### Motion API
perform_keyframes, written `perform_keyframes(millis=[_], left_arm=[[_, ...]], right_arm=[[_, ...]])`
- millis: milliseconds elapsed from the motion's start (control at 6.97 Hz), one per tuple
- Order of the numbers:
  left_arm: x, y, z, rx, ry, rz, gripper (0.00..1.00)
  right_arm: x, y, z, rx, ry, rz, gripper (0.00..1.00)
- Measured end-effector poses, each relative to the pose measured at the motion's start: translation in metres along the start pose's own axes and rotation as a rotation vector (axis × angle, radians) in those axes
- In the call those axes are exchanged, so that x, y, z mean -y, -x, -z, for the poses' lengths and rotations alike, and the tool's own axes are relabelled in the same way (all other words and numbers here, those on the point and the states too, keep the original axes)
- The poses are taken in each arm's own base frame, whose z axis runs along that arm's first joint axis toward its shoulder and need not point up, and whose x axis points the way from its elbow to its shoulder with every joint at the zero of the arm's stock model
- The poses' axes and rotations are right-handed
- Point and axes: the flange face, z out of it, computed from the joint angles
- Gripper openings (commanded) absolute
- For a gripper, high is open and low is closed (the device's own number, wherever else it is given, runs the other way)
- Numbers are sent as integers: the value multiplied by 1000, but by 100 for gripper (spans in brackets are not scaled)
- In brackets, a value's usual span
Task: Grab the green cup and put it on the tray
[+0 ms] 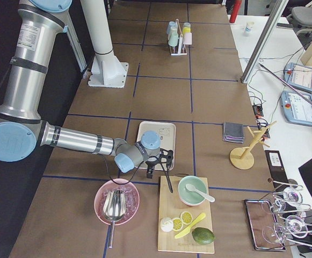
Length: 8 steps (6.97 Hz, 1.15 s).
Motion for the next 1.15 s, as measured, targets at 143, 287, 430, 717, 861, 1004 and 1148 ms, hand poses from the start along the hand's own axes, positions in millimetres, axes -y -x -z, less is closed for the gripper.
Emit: perform_keyframes(millis=[143,287,430,717,861,1004,1148], left_arm=[[0,0,0,0,-1,-1,100],[1,0,0,1,-1,-2,100],[1,-1,1,1,-3,-4,100],[4,-2,2,2,-7,-6,100],[4,-3,3,2,-7,-7,100],[4,-3,3,2,-7,-7,100],[5,-3,3,2,-7,-7,100]], right_arm=[[-1,-2,-2,-2,4,-3,68],[-1,-3,-2,-4,7,-5,56],[-1,-4,-3,-3,9,-5,46],[-1,-3,-3,-2,9,-5,34],[-1,-3,-3,-2,9,-4,24],[-1,-3,-2,-1,8,-2,10],[-1,-3,-2,-1,8,0,3]])
